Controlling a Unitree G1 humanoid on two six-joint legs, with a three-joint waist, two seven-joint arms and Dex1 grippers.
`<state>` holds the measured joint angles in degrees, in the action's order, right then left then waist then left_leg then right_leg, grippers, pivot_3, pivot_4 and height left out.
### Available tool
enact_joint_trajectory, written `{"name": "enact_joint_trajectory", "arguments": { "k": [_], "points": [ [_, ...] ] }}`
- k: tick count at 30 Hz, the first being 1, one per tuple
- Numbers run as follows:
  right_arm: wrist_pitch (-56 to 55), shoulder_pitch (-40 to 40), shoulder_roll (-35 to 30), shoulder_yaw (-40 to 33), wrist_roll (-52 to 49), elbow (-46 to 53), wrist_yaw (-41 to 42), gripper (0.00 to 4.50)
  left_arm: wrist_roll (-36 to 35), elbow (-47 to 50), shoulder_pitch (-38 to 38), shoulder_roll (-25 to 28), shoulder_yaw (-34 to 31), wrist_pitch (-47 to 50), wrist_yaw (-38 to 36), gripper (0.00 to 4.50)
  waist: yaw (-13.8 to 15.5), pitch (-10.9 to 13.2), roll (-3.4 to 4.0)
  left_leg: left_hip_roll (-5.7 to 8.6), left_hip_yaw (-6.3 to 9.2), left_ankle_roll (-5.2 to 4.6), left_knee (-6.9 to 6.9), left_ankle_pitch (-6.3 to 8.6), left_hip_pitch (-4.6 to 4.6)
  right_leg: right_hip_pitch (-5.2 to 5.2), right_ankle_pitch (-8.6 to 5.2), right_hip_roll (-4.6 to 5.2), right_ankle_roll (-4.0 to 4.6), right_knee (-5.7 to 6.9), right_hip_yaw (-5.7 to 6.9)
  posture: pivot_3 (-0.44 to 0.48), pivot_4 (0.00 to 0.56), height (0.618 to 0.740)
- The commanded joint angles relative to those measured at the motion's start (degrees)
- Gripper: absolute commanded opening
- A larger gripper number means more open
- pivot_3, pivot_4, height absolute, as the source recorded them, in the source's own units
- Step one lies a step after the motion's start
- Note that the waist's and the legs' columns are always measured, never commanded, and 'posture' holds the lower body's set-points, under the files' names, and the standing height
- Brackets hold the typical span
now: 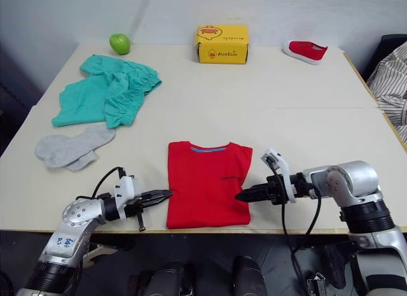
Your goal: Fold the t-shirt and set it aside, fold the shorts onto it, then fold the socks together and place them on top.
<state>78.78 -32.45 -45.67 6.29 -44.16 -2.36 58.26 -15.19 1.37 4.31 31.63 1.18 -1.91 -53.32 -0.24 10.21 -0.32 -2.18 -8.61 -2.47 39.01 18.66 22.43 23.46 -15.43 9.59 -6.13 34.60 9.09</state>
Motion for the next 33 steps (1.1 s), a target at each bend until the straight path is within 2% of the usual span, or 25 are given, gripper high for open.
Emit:
{"name": "enact_joint_trajectory", "arguments": {
  "k": [1,4,7,11,14,23,28,33],
  "points": [
    [1.52,2.38,-3.28,2.75,3.77,-2.61,-2.03,4.27,-0.06,0.62,-0.4,0.14,-0.46,-1.04,0.04,0.0,0.37,0.0,0.0,0.04,0.0,-0.04,0.01,0.02,0.01,-0.01,0.02,0.04,-0.03,-0.04,0.0,0.0,0.15,0.74],
    [2.68,2.91,-2.64,3.04,3.8,-2.22,-3.61,4.27,-0.07,0.53,-0.43,0.12,-0.46,-1.04,0.04,0.0,0.43,-0.04,-0.06,0.06,0.0,-0.02,0.02,0.12,0.01,-0.05,0.07,0.12,-0.12,-0.17,-0.01,0.0,0.15,0.74],
    [9.29,2.71,0.98,4.84,3.7,-0.13,-8.23,4.27,-0.03,0.21,-0.31,-0.02,-0.32,-1.22,-0.05,0.0,0.31,-0.16,-0.12,0.06,0.0,0.14,0.02,0.22,0.0,-0.09,0.11,0.12,-0.19,-0.28,-0.03,0.0,0.15,0.74],
    [12.72,2.89,11.14,-0.1,4.08,3.84,-16.6,4.27,-0.14,1.22,-1.02,-0.06,-0.32,-1.06,0.17,0.0,-0.4,-0.96,-0.85,-0.3,0.05,0.5,-0.01,0.31,-0.06,-0.08,0.03,-0.1,-0.03,-0.28,-0.02,0.0,0.15,0.74],
    [13.72,3.22,14.59,-2.24,2.78,4.99,-19.37,4.27,-0.33,2.1,-2.04,-0.13,-0.45,-0.89,0.5,0.0,-1.75,-1.15,-1.11,-0.69,-0.02,0.8,-0.03,0.3,-0.14,-0.12,-0.02,-0.36,0.23,-0.29,0.04,0.0,0.15,0.74],
    [11.93,1.86,22.59,-6.76,3.4,-2.39,-20.06,4.27,-0.06,1.98,-1.82,-0.82,0.43,-0.88,0.85,0.0,-2.48,-1.34,-1.04,-1.59,-0.03,1.17,-0.11,0.24,-0.47,0.05,-0.53,-1.29,1.27,0.35,0.0,0.0,0.15,0.74],
    [12.13,-0.12,24.78,-5.25,2.43,-4.01,-18.76,4.27,0.05,1.02,-0.6,-0.85,0.35,-0.85,0.6,0.0,-2.85,-1.3,-0.95,-1.73,-0.12,1.64,-0.92,-0.15,-0.97,0.04,-0.79,-1.59,1.73,0.5,-0.08,0.0,0.15,0.74],
    [11.0,-1.48,27.11,-4.72,3.08,-5.83,-19.16,4.27,0.19,0.6,-0.02,-0.93,0.43,-0.78,0.73,0.0,-3.12,-1.27,-0.91,-2.18,-0.17,2.12,-1.01,-0.18,-1.11,0.17,-1.08,-2.09,2.25,0.85,-0.09,0.0,0.15,0.74]
  ]
}}
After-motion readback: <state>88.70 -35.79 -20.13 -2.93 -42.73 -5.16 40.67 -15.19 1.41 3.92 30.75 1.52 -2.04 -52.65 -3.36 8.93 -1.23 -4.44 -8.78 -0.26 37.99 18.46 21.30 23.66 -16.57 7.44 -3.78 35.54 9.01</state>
